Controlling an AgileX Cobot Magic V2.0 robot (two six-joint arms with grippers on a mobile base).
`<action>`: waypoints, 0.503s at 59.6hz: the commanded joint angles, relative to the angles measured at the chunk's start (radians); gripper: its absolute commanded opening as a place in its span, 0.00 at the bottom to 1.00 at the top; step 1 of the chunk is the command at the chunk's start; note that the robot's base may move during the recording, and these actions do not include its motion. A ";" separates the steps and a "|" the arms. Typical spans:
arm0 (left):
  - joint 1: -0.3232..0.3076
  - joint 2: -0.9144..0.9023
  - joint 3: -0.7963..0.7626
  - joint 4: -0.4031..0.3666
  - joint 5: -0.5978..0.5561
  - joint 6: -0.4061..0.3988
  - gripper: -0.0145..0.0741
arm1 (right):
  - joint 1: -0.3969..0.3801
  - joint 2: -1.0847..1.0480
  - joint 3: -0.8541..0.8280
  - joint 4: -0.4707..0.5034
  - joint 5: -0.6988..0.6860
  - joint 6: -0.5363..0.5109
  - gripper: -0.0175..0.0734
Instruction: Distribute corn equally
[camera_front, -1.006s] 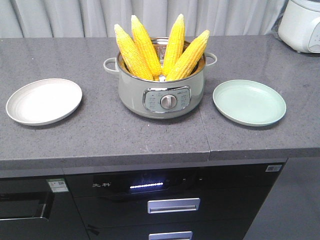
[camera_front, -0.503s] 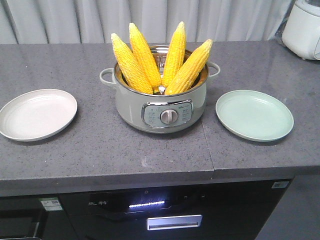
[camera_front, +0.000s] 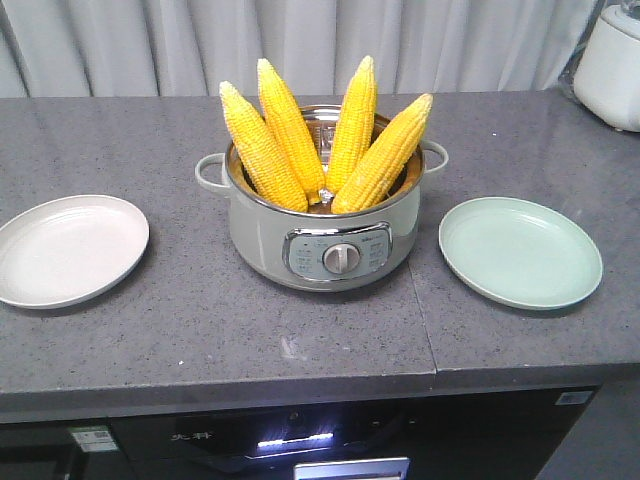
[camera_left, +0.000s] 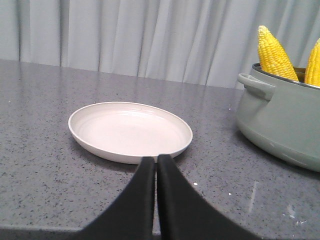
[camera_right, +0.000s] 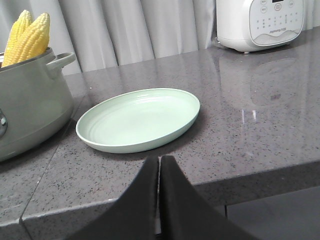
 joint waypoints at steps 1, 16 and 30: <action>-0.001 -0.014 -0.023 -0.009 -0.082 -0.009 0.16 | -0.004 -0.007 0.018 -0.011 -0.073 -0.007 0.19; -0.001 -0.014 -0.023 -0.009 -0.082 -0.009 0.16 | -0.004 -0.007 0.018 -0.011 -0.073 -0.007 0.19; -0.001 -0.014 -0.023 -0.009 -0.082 -0.009 0.16 | -0.004 -0.007 0.018 -0.011 -0.073 -0.007 0.19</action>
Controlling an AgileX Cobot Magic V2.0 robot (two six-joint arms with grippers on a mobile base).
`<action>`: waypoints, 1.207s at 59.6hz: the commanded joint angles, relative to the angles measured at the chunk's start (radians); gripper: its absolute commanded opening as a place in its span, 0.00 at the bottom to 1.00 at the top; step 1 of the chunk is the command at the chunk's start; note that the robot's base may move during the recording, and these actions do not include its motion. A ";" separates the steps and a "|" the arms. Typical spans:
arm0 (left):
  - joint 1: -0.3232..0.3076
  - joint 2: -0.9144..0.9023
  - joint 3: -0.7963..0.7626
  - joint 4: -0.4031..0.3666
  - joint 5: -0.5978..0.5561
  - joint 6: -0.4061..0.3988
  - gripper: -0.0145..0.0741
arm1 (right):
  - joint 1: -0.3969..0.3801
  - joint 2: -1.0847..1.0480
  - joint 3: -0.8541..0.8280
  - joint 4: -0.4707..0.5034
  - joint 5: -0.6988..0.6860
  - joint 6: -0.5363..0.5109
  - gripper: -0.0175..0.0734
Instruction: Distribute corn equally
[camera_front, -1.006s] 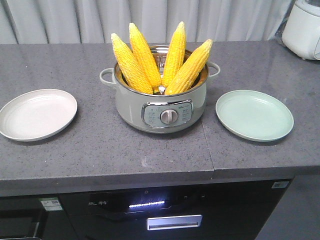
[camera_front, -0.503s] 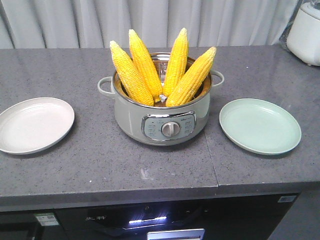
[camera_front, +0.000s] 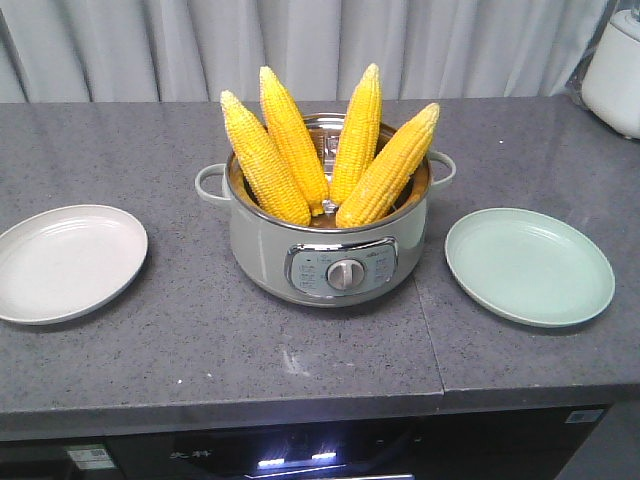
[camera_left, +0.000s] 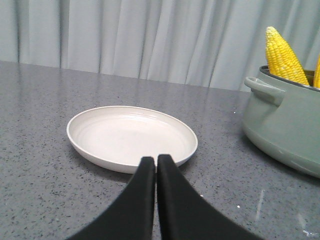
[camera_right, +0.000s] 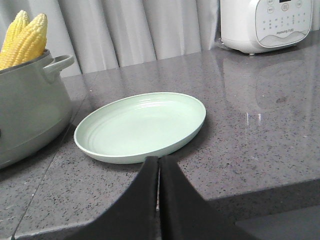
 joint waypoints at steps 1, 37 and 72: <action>-0.001 -0.014 -0.023 -0.009 -0.082 -0.009 0.16 | -0.004 -0.007 0.018 -0.011 -0.073 -0.007 0.19; -0.001 -0.014 -0.023 -0.009 -0.082 -0.009 0.16 | -0.004 -0.007 0.018 -0.011 -0.072 -0.007 0.19; -0.001 -0.014 -0.023 -0.009 -0.082 -0.009 0.16 | -0.004 -0.007 0.018 -0.011 -0.073 -0.007 0.19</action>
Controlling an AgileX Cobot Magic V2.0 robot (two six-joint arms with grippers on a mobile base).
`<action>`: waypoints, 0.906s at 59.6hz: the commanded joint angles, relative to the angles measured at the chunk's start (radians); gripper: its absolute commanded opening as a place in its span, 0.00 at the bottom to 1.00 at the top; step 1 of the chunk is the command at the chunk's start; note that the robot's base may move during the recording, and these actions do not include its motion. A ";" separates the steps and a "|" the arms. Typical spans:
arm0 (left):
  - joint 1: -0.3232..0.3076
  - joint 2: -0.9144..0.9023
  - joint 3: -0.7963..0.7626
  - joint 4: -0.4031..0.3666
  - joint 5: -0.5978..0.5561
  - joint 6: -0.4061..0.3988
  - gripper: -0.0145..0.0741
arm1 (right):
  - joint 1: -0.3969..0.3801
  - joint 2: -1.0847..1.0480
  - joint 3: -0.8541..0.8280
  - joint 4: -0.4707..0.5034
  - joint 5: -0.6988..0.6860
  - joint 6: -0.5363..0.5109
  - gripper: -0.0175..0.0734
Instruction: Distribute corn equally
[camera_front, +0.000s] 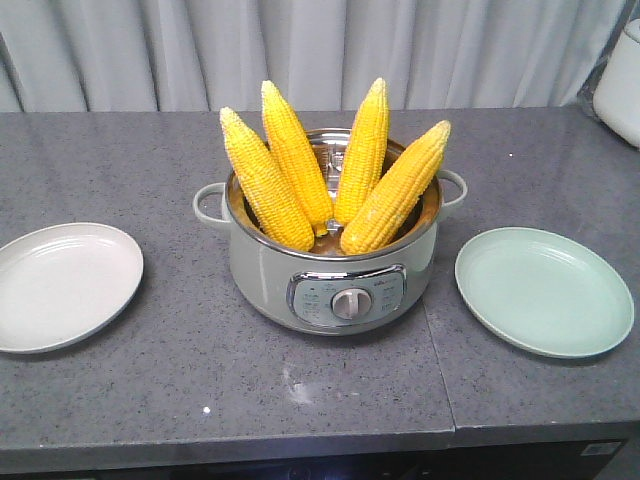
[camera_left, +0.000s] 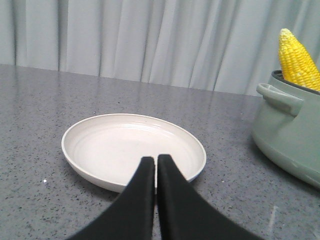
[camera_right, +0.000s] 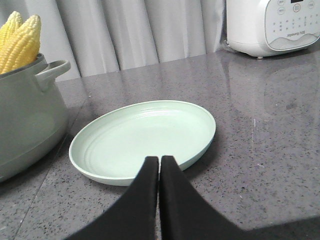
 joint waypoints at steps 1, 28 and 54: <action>-0.001 -0.014 -0.023 -0.009 -0.082 -0.009 0.16 | -0.004 -0.007 0.018 -0.011 -0.073 -0.007 0.19; -0.001 -0.014 -0.023 -0.009 -0.082 -0.009 0.16 | -0.004 -0.007 0.018 -0.011 -0.074 -0.007 0.19; -0.001 -0.014 -0.023 -0.009 -0.082 -0.009 0.16 | -0.004 -0.007 0.018 -0.011 -0.074 -0.007 0.19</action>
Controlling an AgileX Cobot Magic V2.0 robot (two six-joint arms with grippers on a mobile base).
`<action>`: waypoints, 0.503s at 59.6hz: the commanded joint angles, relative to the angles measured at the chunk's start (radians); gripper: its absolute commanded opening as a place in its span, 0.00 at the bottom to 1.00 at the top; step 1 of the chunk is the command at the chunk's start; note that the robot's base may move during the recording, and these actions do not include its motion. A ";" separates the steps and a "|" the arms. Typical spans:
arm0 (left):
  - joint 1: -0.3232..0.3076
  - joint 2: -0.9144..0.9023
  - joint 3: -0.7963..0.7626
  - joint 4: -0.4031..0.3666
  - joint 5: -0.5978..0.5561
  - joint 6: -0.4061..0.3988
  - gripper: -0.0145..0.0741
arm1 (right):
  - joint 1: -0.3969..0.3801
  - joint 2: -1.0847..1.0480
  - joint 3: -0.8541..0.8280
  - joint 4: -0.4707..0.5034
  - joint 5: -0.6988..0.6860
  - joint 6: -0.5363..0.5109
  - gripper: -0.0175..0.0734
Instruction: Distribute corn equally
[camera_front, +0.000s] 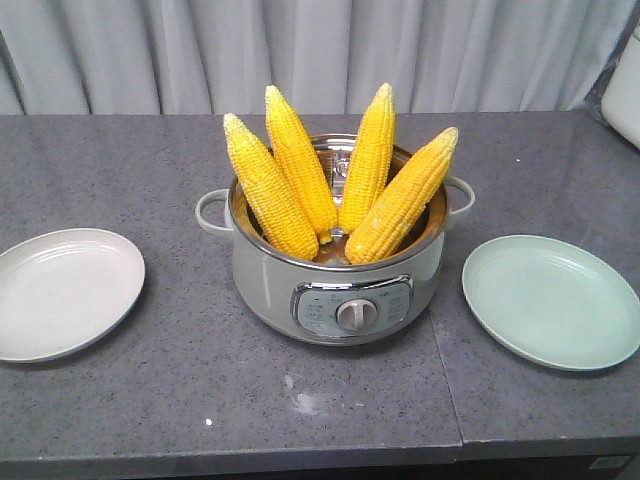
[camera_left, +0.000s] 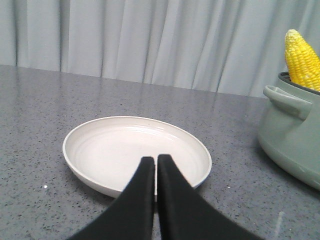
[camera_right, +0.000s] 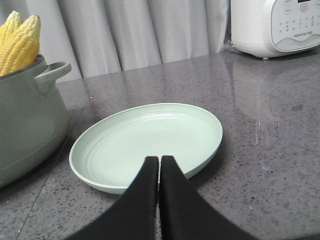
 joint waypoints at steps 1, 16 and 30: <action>-0.001 -0.014 -0.023 -0.009 -0.082 -0.009 0.16 | -0.004 -0.007 0.018 -0.011 -0.074 -0.007 0.19; -0.001 -0.014 -0.023 -0.009 -0.082 -0.009 0.16 | -0.004 -0.007 0.018 -0.011 -0.072 -0.007 0.19; -0.001 -0.014 -0.023 -0.009 -0.082 -0.009 0.16 | -0.004 -0.007 0.018 -0.011 -0.072 -0.007 0.19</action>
